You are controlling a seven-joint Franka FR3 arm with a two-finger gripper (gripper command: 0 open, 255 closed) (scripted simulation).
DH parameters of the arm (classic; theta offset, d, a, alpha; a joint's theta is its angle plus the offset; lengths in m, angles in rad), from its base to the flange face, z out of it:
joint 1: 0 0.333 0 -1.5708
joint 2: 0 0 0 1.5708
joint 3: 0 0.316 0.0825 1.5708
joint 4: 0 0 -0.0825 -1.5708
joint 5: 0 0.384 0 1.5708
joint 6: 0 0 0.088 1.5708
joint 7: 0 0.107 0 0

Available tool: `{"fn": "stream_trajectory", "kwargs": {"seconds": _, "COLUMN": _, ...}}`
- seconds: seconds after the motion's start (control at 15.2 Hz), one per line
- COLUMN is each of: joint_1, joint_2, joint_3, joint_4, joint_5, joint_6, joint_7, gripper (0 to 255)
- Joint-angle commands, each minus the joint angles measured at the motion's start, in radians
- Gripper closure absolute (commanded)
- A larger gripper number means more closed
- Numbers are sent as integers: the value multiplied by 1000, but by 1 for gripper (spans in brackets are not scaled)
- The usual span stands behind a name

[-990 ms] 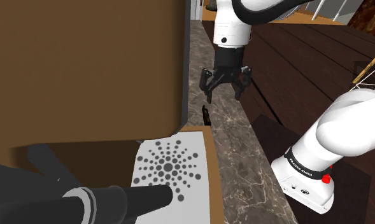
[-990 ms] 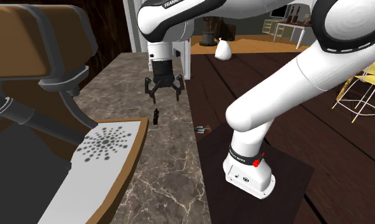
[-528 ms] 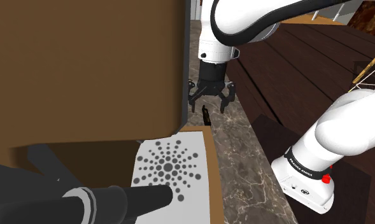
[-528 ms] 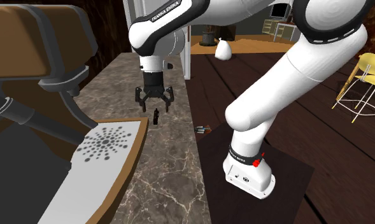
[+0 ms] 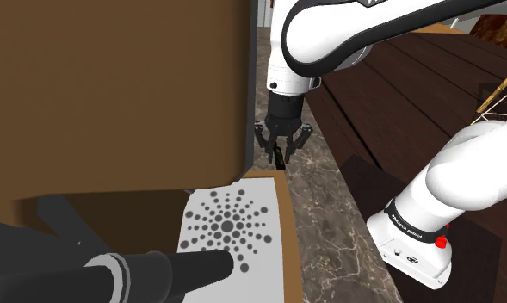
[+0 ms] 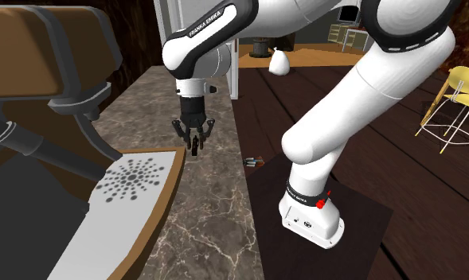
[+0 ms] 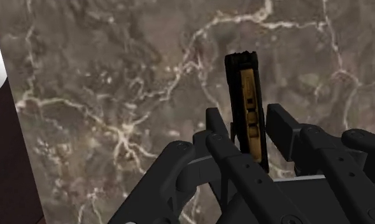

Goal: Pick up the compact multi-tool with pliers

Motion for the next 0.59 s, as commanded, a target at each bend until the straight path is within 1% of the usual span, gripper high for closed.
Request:
{"fn": "stream_trajectory", "kwargs": {"seconds": 0.0, "joint_1": 0, "joint_2": 2, "joint_3": 1, "joint_4": -2, "joint_5": 1, "joint_6": 2, "joint_7": 0, "gripper": 255}}
{"fn": "stream_trajectory", "kwargs": {"seconds": 0.46, "joint_1": 0, "joint_2": 3, "joint_3": 2, "joint_4": -2, "joint_5": 1, "joint_6": 3, "joint_7": 0, "gripper": 255}}
{"fn": "stream_trajectory", "kwargs": {"seconds": 0.53, "joint_1": 0, "joint_2": -4, "joint_3": -2, "joint_4": 6, "joint_5": -1, "joint_6": -12, "joint_7": 3, "gripper": 255}}
